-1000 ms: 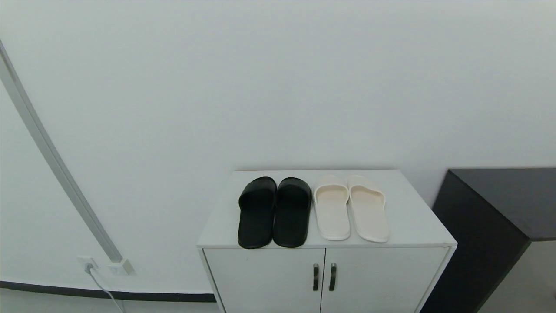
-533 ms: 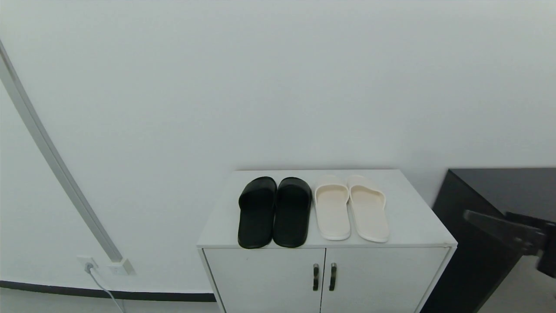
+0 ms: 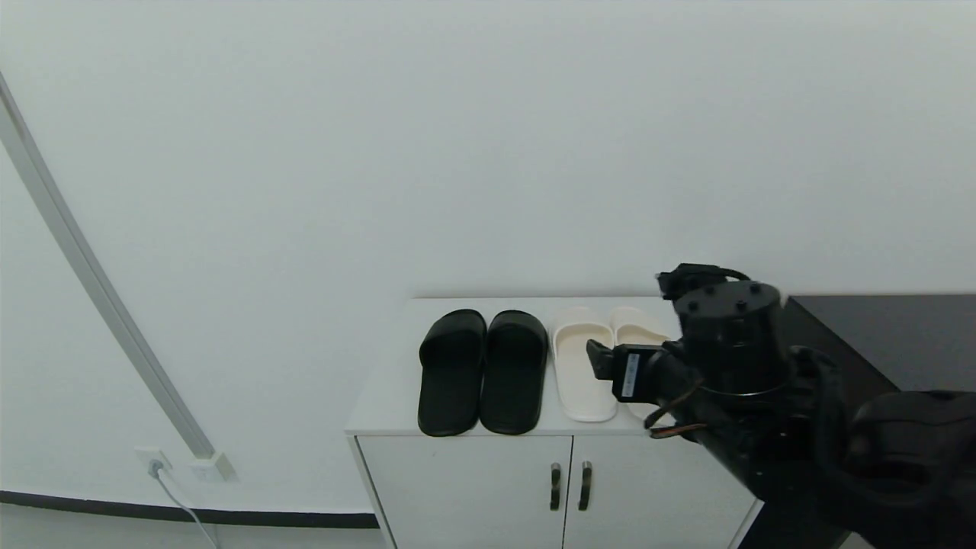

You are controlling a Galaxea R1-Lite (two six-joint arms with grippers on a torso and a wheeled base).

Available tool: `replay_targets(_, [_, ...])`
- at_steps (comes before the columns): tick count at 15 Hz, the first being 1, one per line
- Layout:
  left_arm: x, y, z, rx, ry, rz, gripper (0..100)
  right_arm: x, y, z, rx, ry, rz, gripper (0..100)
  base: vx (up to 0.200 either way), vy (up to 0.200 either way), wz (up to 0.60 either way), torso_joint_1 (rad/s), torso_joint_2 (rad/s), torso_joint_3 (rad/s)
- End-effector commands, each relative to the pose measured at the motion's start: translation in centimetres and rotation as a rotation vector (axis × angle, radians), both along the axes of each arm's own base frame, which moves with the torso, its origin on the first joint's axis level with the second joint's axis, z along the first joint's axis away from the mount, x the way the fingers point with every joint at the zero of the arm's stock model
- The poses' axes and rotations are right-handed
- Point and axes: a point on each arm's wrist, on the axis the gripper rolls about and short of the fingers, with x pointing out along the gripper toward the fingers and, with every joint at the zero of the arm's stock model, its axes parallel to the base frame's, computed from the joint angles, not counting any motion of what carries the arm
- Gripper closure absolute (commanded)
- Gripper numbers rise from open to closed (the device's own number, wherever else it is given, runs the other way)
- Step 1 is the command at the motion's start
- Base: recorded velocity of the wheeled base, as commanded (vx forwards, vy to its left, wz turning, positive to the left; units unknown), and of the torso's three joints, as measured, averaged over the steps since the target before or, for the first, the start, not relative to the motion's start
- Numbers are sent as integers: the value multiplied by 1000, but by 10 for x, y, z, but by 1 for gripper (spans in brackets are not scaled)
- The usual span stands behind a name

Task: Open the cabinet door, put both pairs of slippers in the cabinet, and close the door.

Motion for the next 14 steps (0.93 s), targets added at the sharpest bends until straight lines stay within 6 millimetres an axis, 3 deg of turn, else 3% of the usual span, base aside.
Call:
replay_targets(1, [0, 0, 0, 0, 2, 0, 100, 34, 19, -48, -77, 56, -57, 0, 0, 0, 0, 0, 0, 0])
replay_targets(5, [0, 0, 0, 0, 2, 0, 100, 65, 12, -66, -111, 79, -110, 0, 0, 0, 0, 0, 0, 0])
replay_targets(14, [0, 0, 0, 0, 2, 0, 100, 122, 18, -81, -134, -11, -104, 0, 0, 0, 0, 0, 0, 0])
